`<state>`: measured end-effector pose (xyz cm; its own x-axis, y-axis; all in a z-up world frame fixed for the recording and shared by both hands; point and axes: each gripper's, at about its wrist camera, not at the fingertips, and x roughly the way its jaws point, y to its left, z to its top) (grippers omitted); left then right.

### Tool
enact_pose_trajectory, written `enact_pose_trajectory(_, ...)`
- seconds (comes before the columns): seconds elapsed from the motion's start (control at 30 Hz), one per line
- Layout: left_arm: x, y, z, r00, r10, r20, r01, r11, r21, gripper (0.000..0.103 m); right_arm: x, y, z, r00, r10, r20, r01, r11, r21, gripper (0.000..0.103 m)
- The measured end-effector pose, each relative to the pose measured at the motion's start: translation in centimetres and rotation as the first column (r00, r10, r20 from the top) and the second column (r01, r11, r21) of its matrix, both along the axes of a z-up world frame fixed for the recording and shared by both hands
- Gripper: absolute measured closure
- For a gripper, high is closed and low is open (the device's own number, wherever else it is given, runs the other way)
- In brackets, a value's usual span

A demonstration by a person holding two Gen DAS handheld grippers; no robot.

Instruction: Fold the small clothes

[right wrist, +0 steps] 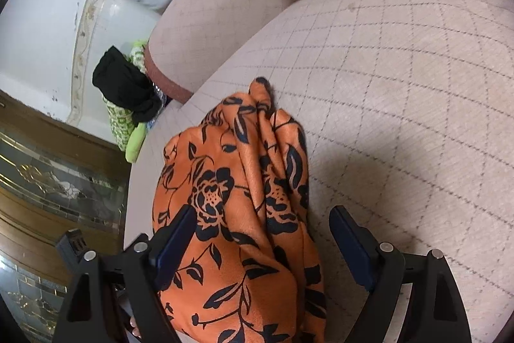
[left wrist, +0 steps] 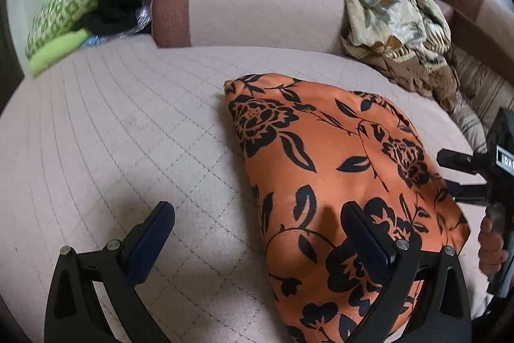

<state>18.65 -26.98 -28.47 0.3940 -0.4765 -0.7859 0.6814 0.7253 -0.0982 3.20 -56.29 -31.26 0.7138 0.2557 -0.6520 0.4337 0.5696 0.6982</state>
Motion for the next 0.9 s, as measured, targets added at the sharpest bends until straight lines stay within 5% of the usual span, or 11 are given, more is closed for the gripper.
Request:
enact_pose_trajectory(0.43,-0.3,-0.2,0.2,1.0,-0.005,0.029,0.005,1.0,0.017,0.0,0.2,0.2,-1.8,1.0,-0.023,-0.005,0.023,0.998,0.054,0.016)
enact_pose_trajectory(0.9,-0.1,-0.9,-0.6,1.0,-0.013,-0.007,0.013,1.0,0.015,0.0,1.9,2.4,-2.1,0.997,0.061,0.046,-0.063,0.997,0.044,0.016)
